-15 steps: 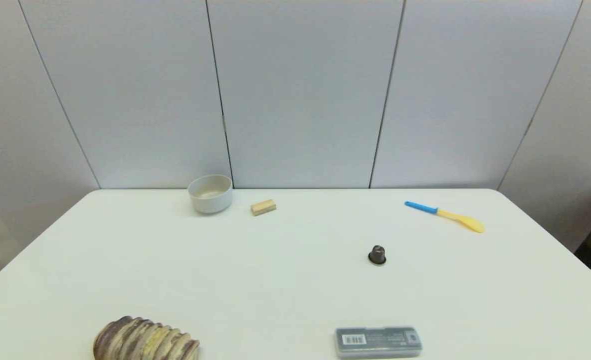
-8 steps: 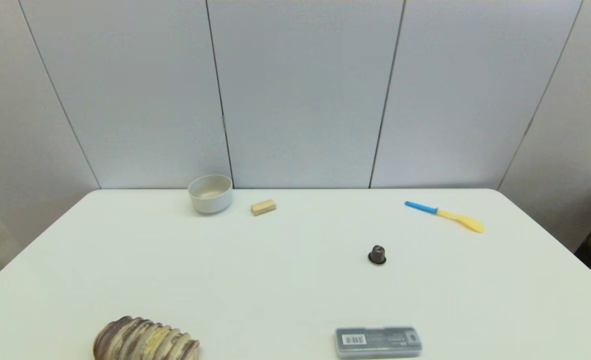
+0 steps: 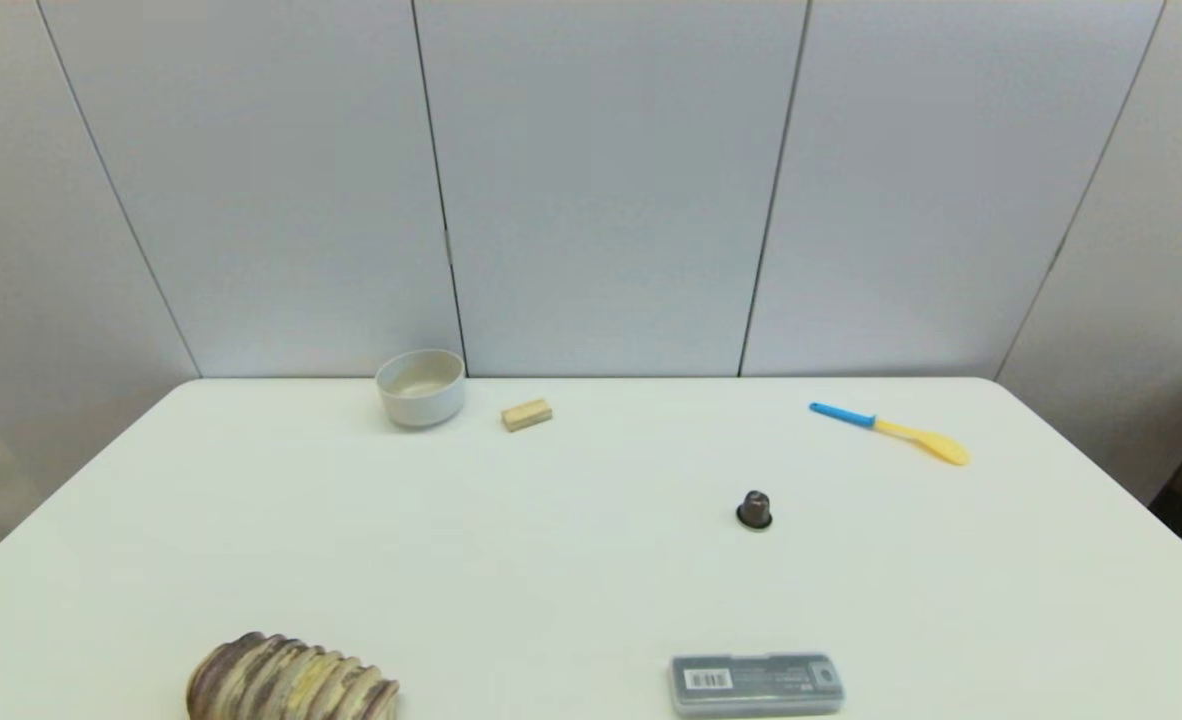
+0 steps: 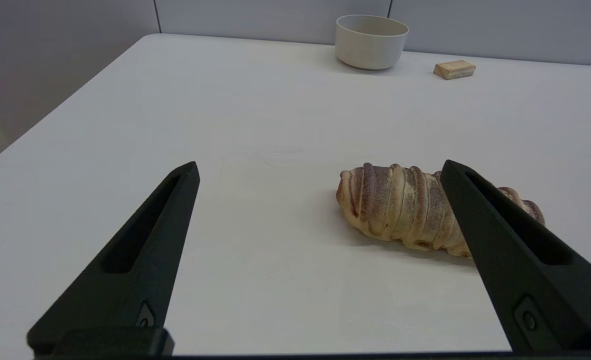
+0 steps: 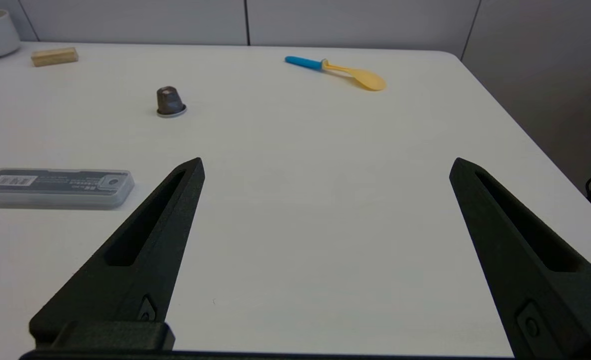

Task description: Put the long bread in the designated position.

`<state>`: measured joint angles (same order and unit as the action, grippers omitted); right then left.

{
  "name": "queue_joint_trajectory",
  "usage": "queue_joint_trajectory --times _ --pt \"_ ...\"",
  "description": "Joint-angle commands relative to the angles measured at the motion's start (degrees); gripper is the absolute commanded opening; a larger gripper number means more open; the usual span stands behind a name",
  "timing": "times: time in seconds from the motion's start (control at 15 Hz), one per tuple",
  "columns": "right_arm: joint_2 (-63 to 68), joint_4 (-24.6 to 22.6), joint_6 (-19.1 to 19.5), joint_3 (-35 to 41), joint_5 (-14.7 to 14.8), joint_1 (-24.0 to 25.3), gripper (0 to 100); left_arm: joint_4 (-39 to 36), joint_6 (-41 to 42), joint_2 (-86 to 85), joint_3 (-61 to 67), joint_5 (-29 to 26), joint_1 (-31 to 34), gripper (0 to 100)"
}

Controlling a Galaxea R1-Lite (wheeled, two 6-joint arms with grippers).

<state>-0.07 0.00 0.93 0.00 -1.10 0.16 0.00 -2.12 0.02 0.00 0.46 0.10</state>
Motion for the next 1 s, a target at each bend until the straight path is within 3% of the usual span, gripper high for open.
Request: queue_joint_trajectory --times 0.07,0.4,1.0 --pt "0.07 0.00 0.04 0.00 -0.05 0.02 100 0.00 -0.43 0.06 0.00 0.15 -0.01 100" --pt "0.07 0.00 0.04 0.00 -0.05 0.02 100 2.99 -1.66 4.19 -8.79 -1.78 0.08 100" --pt "0.07 0.00 0.04 0.00 -0.05 0.02 100 6.94 3.44 56.93 -63.63 -3.63 -0.27 100"
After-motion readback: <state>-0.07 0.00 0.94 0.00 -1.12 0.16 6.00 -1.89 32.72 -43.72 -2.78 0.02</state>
